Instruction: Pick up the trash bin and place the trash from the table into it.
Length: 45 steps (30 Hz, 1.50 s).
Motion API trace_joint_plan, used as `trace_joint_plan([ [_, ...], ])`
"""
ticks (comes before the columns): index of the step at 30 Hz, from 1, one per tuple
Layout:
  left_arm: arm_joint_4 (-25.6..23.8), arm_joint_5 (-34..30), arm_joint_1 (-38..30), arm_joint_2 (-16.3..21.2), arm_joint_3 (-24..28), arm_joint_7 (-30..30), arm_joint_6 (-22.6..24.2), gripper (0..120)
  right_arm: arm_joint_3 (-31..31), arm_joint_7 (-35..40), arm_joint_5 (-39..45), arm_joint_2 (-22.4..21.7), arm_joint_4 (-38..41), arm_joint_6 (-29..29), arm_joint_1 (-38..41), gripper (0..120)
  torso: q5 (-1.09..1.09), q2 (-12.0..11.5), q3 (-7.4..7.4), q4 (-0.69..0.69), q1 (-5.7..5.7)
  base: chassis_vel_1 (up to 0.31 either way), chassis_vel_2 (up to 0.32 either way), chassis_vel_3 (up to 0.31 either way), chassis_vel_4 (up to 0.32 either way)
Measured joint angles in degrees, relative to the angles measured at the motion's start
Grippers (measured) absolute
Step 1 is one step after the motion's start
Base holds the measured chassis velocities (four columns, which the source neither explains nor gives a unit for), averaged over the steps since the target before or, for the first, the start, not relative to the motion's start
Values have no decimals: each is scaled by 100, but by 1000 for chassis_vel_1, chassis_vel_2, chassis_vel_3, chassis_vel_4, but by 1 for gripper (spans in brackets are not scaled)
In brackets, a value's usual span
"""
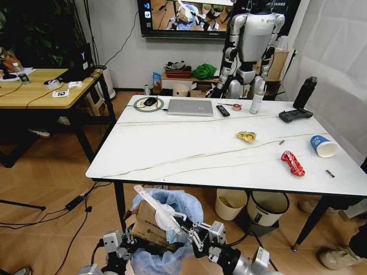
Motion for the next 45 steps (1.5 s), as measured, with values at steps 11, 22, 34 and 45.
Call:
trace_joint_plan([
  [11, -24, -27, -20, 9, -37, -8, -1, 0, 139, -28, -169, -16, -12, 23, -163, 0, 0, 0, 0, 0, 0, 0, 0, 0, 0],
  [22, -26, -47, -45, 21, -33, -14, 5, 0, 146, -204, -246, -18, -60, 107, -305, 13, 0, 0, 0, 0, 0, 0, 0, 0, 0],
  [34, -13, -131, -112, 23, -40, -51, 55, 0, 114, -225, -331, 13, -116, 158, -255, 57, 0, 0, 0, 0, 0, 0, 0, 0, 0],
  [45, 98, -211, -127, 102, -12, -113, 89, 0, 581, -180, -347, -37, 220, 194, -543, 98, 0, 0, 0, 0, 0, 0, 0, 0, 0],
])
